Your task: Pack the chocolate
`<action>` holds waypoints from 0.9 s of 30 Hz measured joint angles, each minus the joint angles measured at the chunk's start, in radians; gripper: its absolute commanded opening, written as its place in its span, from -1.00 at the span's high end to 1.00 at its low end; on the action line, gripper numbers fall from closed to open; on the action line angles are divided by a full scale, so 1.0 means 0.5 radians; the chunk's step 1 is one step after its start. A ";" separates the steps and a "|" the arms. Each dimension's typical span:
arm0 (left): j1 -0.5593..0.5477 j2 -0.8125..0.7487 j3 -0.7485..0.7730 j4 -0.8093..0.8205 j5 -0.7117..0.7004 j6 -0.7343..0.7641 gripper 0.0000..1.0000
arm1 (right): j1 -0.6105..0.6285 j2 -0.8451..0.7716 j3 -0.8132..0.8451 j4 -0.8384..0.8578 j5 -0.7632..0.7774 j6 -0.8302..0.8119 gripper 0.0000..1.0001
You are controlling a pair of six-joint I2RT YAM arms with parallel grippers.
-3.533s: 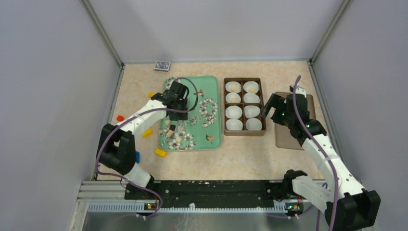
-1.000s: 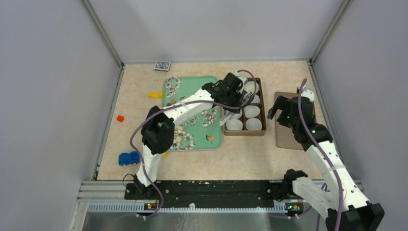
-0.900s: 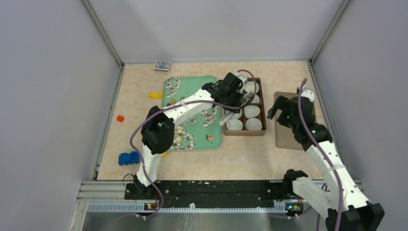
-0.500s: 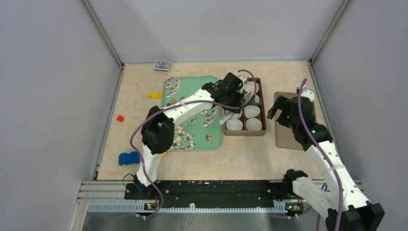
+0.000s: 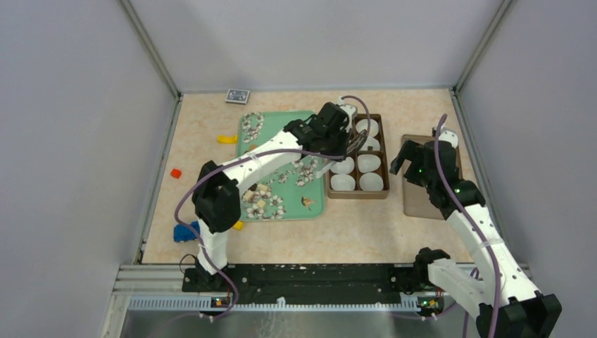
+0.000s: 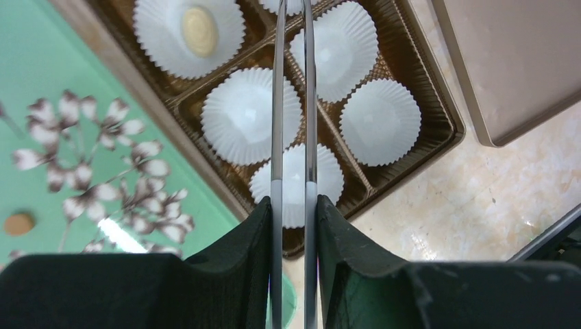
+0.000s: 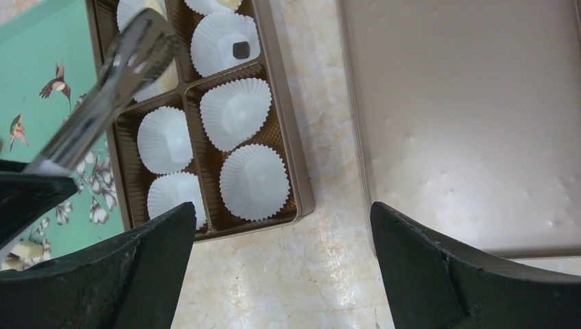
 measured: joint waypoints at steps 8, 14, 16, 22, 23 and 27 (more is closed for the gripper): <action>0.006 -0.525 -0.414 -0.037 -0.346 -0.005 0.69 | 0.000 0.029 0.000 0.047 -0.022 -0.001 -0.92; 0.091 -0.860 -0.831 -0.212 -0.549 -0.098 0.55 | 0.000 0.095 0.000 0.089 -0.050 -0.005 -0.92; 0.151 -0.937 -0.953 -0.272 -0.591 -0.134 0.51 | 0.000 0.126 0.000 0.113 -0.069 -0.005 -0.92; 0.270 -1.000 -1.099 -0.356 -0.665 -0.198 0.40 | 0.000 0.159 0.000 0.159 -0.107 -0.005 -0.92; 0.271 -1.000 -1.108 -0.358 -0.678 -0.204 0.37 | 0.000 0.159 0.000 0.164 -0.108 -0.006 -0.92; 0.281 -1.000 -1.122 -0.356 -0.696 -0.211 0.24 | 0.000 0.159 0.000 0.165 -0.108 -0.006 -0.91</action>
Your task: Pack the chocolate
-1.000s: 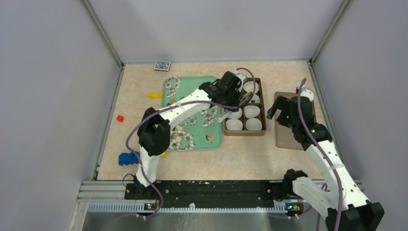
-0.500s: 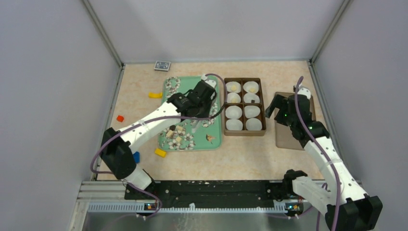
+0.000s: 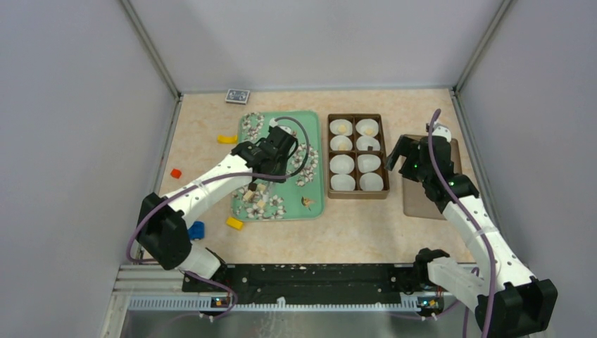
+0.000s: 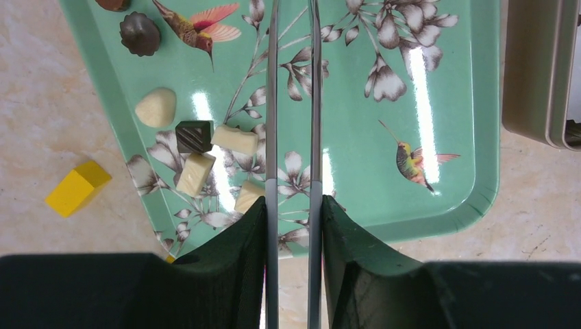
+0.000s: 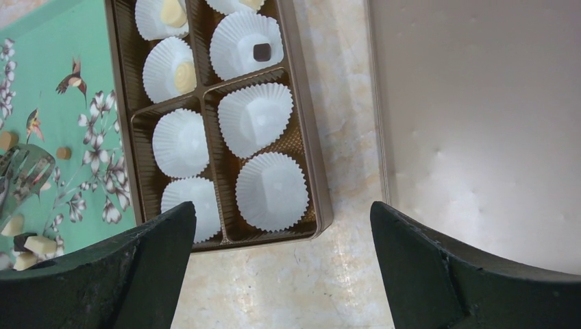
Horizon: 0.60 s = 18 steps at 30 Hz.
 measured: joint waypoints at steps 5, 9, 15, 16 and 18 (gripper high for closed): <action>0.017 0.001 -0.024 0.025 0.001 -0.003 0.21 | 0.000 -0.001 0.000 -0.001 0.001 0.000 -0.92; 0.044 0.002 -0.059 0.066 0.005 -0.005 0.18 | 0.000 -0.001 0.000 -0.001 0.001 0.000 -0.91; 0.098 0.038 -0.094 0.121 0.050 -0.009 0.10 | 0.000 -0.002 0.000 -0.002 0.001 0.000 -0.91; 0.108 0.053 -0.098 0.127 0.057 -0.009 0.10 | 0.000 -0.003 0.000 -0.002 0.001 0.001 -0.91; 0.118 0.082 -0.101 0.140 0.071 -0.008 0.10 | 0.000 -0.005 0.000 -0.002 0.001 0.000 -0.92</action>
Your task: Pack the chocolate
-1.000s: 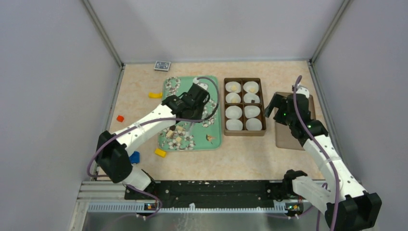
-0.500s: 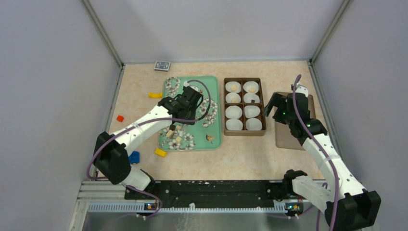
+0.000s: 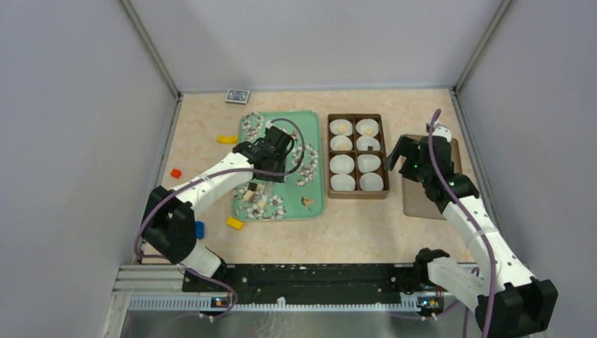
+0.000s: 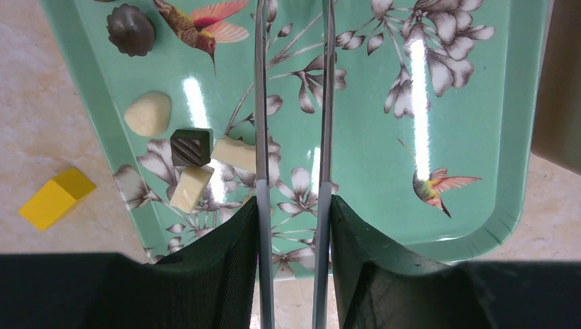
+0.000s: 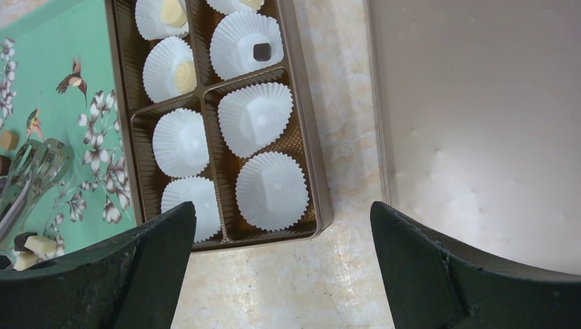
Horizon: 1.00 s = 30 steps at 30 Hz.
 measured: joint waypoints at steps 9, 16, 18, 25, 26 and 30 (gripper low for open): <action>0.038 0.043 -0.020 0.060 0.094 0.001 0.19 | 0.000 0.000 0.000 -0.015 0.000 0.002 -0.91; 0.046 0.042 -0.021 0.061 0.114 0.000 0.39 | 0.000 0.000 0.000 -0.014 -0.001 0.002 -0.91; 0.046 0.042 -0.021 0.061 0.116 0.001 0.44 | 0.000 0.000 0.000 -0.015 -0.002 0.003 -0.91; 0.046 0.041 0.035 -0.005 0.154 0.041 0.51 | 0.000 -0.006 0.000 -0.016 -0.002 0.004 -0.91; 0.046 0.040 0.057 -0.021 0.163 0.056 0.52 | 0.000 -0.009 0.000 -0.016 -0.002 0.003 -0.91; 0.037 -0.018 0.134 -0.053 0.216 0.102 0.53 | 0.000 -0.011 0.001 -0.022 0.000 0.001 -0.91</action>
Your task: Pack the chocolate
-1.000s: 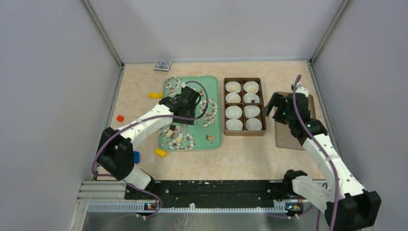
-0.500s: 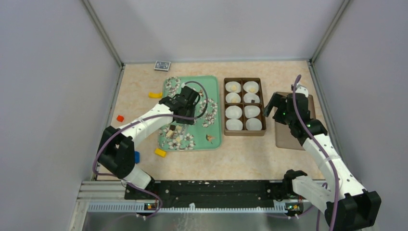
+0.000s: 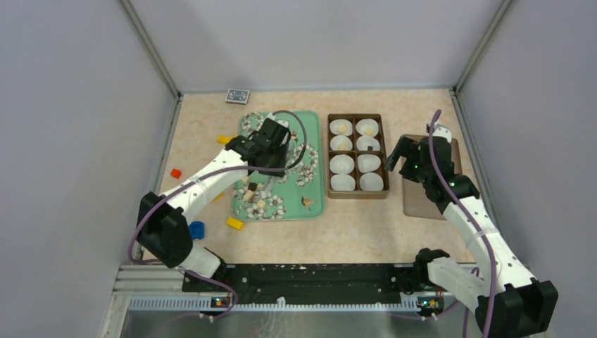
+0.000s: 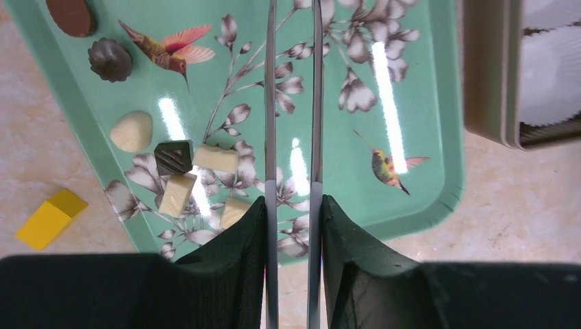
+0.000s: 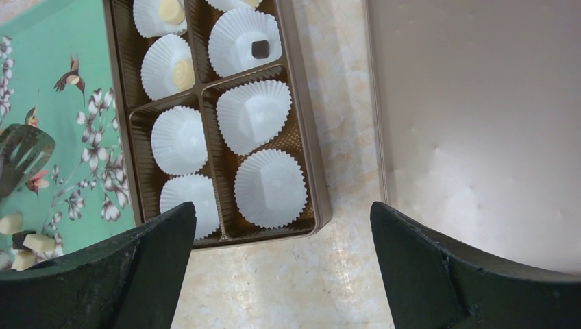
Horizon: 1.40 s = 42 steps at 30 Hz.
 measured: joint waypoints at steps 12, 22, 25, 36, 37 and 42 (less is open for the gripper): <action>-0.327 -0.080 0.105 0.078 0.294 0.070 0.54 | 0.000 -0.002 0.016 -0.011 0.010 -0.001 -0.91; -0.457 0.146 0.195 0.280 0.381 0.047 0.53 | 0.000 -0.019 0.016 -0.040 0.018 -0.001 -0.91; -0.459 0.219 0.199 0.316 0.381 0.033 0.50 | 0.000 -0.030 0.016 -0.040 0.021 -0.001 -0.91; -0.468 0.336 0.227 0.350 0.381 0.011 0.26 | 0.000 -0.031 0.016 -0.043 0.032 -0.002 -0.91; -0.469 0.336 0.227 0.351 0.381 0.011 0.25 | 0.000 -0.031 0.016 -0.043 0.032 -0.002 -0.91; -0.469 0.339 0.232 0.350 0.375 0.010 0.16 | 0.000 -0.030 0.016 -0.043 0.031 -0.002 -0.91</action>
